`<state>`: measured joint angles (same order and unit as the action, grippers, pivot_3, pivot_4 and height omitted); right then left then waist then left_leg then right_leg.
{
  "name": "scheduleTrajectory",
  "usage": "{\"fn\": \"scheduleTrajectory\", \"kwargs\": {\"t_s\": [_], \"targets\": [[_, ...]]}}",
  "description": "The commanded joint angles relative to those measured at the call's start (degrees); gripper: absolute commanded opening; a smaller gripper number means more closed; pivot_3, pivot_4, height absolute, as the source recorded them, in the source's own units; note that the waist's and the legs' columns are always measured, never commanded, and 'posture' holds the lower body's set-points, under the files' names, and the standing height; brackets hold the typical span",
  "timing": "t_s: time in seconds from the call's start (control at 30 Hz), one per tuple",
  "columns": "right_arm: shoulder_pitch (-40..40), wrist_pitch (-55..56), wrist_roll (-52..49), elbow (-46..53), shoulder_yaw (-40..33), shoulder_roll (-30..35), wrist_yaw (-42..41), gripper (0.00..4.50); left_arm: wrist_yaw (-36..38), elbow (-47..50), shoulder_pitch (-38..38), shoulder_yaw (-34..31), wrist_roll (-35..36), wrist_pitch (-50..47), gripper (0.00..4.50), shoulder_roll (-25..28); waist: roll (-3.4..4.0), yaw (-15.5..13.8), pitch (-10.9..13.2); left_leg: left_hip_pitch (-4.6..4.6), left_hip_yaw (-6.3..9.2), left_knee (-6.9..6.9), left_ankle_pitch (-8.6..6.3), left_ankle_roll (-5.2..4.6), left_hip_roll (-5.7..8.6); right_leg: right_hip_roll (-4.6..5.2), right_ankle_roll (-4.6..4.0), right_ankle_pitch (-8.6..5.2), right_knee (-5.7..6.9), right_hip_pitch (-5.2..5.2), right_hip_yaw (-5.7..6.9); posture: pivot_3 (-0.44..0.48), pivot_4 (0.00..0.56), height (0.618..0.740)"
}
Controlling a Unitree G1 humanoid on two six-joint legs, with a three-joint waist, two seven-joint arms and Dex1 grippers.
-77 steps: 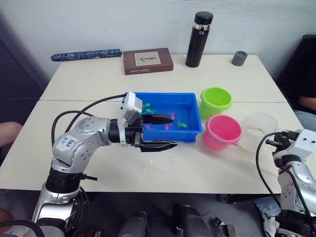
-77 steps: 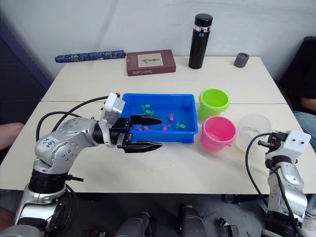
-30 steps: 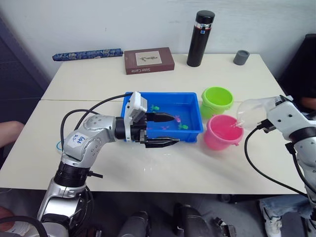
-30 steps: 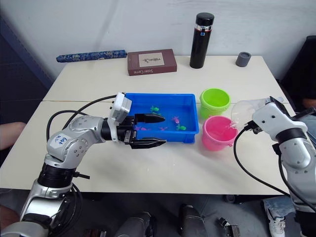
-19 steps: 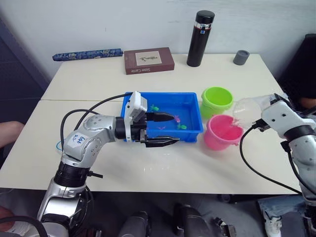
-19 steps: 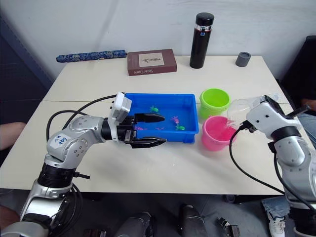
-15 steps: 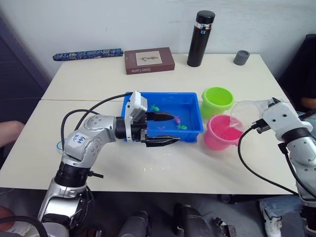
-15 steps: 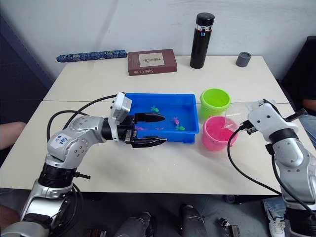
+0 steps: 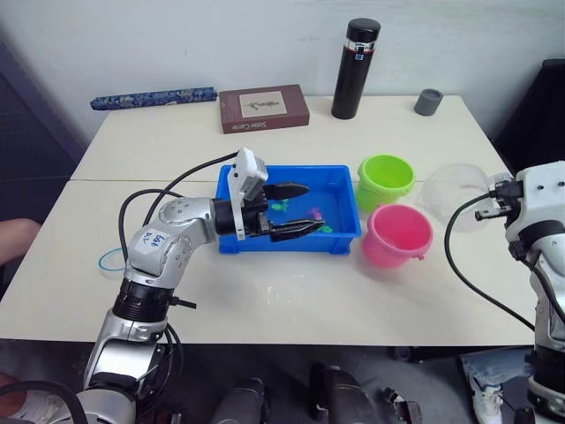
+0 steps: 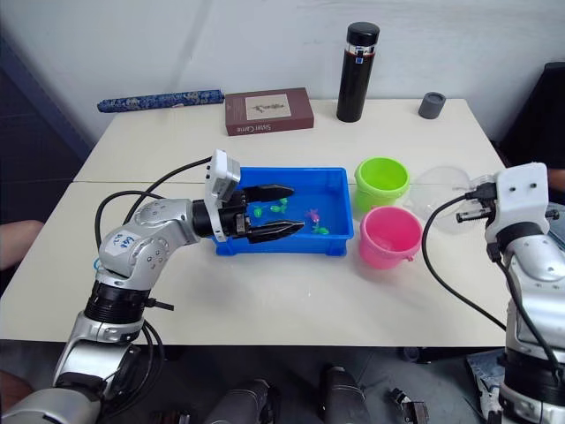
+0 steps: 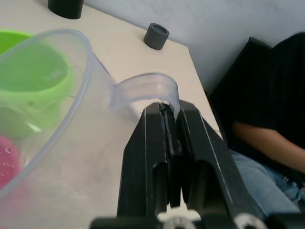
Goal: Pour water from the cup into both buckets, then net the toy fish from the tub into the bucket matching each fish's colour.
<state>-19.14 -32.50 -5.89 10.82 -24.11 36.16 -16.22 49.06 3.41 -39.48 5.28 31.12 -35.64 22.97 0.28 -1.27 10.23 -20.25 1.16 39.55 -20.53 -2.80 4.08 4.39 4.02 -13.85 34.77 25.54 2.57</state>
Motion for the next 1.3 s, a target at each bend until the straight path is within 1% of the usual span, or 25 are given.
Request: {"fn": "scheduleTrajectory", "kwargs": {"t_s": [0.03, 0.17, 0.33, 0.43, 0.63, 0.77, 0.9, 1.1, 1.3], "targets": [[-6.02, 2.07, 0.64, -4.47, 1.06, 2.08, 0.76, 0.01, -0.85, -0.23, -2.11, -1.37, -0.49, 1.27, 4.5, -0.7, 0.0, -0.02, 0.0, 0.0, 0.0, 0.0, 0.01, -0.01, 0.01, 0.01, 0.0, 0.0, 0.0, 0.0, 0.0, 0.0, 0.15, 0.74], [-15.56, 7.99, 5.61, -16.29, 8.26, 3.65, 1.82, 0.01, -1.72, -1.46, -2.84, -1.49, -1.44, 1.81, 4.5, -1.02, 0.0, 0.1, 0.0, 0.0, 0.0, -0.01, 0.01, 0.0, 0.0, 0.0, 0.0, 0.0, 0.02, 0.02, 0.02, 0.0, 0.15, 0.74], [-25.82, 16.67, 11.31, -31.38, 15.91, 4.14, 2.5, 0.01, -2.0, -1.63, -3.16, -1.92, -2.2, 2.09, 4.5, -1.06, 0.0, 0.31, 0.0, -0.03, -0.03, -0.03, 0.02, 0.01, 0.0, 0.0, 0.0, 0.0, 0.1, 0.05, 0.01, 0.0, 0.15, 0.74], [-30.75, 22.73, 15.46, -39.39, 20.68, 4.61, 3.22, 0.01, -2.3, -0.99, -2.86, -2.28, -2.3, 1.81, 4.5, -0.75, 0.0, 0.34, 0.0, -0.05, -0.01, -0.03, 0.02, 0.01, 0.01, 0.01, 0.0, 0.0, 0.09, 0.06, 0.03, 0.0, 0.15, 0.74], [-37.52, 35.49, 26.4, -50.72, 30.53, 7.03, 6.36, 0.01, -2.97, 0.88, -1.57, -2.61, -2.07, 1.25, 4.5, 0.05, 0.01, 0.51, 0.0, -0.09, 0.0, -0.04, 0.03, 0.02, 0.02, 0.02, 0.01, 0.01, 0.05, 0.08, 0.05, 0.0, 0.15, 0.74], [-40.53, 42.17, 34.52, -54.19, 36.92, 8.89, 9.49, 0.01, -3.5, 1.81, -0.92, -2.96, -1.82, 0.91, 4.5, 0.33, 0.01, 1.31, 0.01, -0.1, 0.0, -0.05, 0.03, 0.03, 0.01, 0.01, 0.01, 0.0, 0.05, 0.1, 0.05, 0.0, 0.15, 0.74], [-42.0, 46.07, 38.09, -56.43, 39.29, 9.72, 11.89, 0.01, -3.77, 2.44, -0.65, -3.1, -1.76, 0.55, 4.5, 0.25, 0.01, 1.5, 0.01, -0.1, 0.0, -0.06, 0.05, 0.07, 0.0, 0.0, 0.01, 0.0, 0.06, 0.11, 0.05, 0.0, 0.15, 0.74], [-43.5, 50.54, 45.33, -56.35, 43.16, 11.27, 15.96, 0.01, -3.82, 2.51, -0.57, -3.11, -1.8, 0.54, 4.5, 0.17, 0.02, 1.5, 0.01, -0.1, 0.0, -0.06, 0.06, 0.09, 0.0, -0.01, 0.01, 0.0, 0.06, 0.12, 0.05, 0.0, 0.15, 0.74], [-43.71, 52.69, 48.45, -55.78, 43.79, 12.2, 18.67, 0.01, -3.72, 2.18, -0.9, -2.89, -1.86, 0.64, 4.5, -0.08, 0.02, 1.45, 0.01, -0.1, 0.0, -0.06, 0.06, 0.1, 0.0, -0.01, 0.01, 0.0, 0.05, 0.12, 0.04, 0.0, 0.15, 0.74]]}}
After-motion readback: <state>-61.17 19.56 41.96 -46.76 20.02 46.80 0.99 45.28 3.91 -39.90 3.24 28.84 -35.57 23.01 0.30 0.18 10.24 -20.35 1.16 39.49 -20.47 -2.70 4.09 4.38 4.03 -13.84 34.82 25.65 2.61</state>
